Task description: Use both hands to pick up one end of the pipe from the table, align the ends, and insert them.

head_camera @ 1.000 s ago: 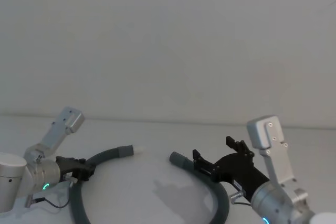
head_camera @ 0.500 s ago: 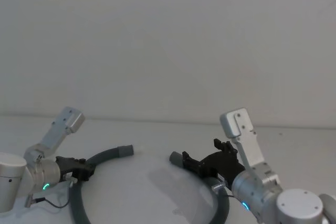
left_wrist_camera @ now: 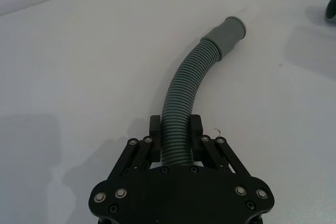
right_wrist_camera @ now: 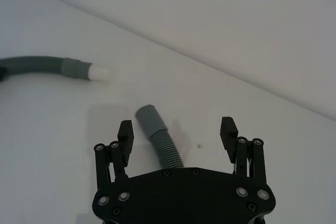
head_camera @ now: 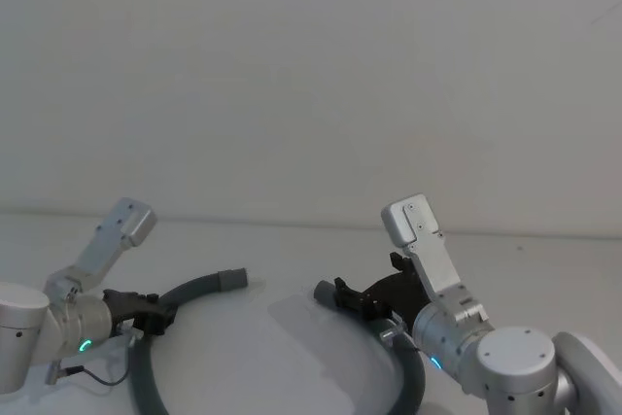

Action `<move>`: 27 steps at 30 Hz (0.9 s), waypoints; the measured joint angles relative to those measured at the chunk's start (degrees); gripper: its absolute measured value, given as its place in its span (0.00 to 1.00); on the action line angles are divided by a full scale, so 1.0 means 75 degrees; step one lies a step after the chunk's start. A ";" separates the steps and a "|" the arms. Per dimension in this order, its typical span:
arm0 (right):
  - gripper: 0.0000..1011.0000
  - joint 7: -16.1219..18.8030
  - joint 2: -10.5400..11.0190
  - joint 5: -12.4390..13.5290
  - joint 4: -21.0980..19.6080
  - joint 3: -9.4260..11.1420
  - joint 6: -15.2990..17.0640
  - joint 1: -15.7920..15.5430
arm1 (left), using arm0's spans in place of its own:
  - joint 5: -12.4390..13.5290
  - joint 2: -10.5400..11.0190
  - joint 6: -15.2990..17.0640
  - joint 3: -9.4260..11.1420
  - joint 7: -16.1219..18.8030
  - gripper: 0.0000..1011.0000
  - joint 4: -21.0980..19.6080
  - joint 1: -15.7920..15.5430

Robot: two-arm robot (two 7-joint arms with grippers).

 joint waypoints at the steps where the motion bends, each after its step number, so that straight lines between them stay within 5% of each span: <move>1: 1.00 0.0000 -0.0001 -0.0030 0.0068 -0.0024 -0.0020 0.0039 | 0.0001 0.0000 0.0000 0.0000 0.0000 0.29 0.0000 0.0000; 14: 1.00 0.0313 0.0188 -0.0483 0.0823 -0.0334 -0.0360 0.0492 | 0.0000 0.0000 0.0000 0.0000 0.0000 0.28 0.0000 0.0000; 27: 1.00 0.1117 0.0335 -0.0560 0.1307 -0.0523 -0.0095 0.0841 | 0.0000 0.0000 0.0000 0.0000 0.0000 0.28 0.0001 0.0000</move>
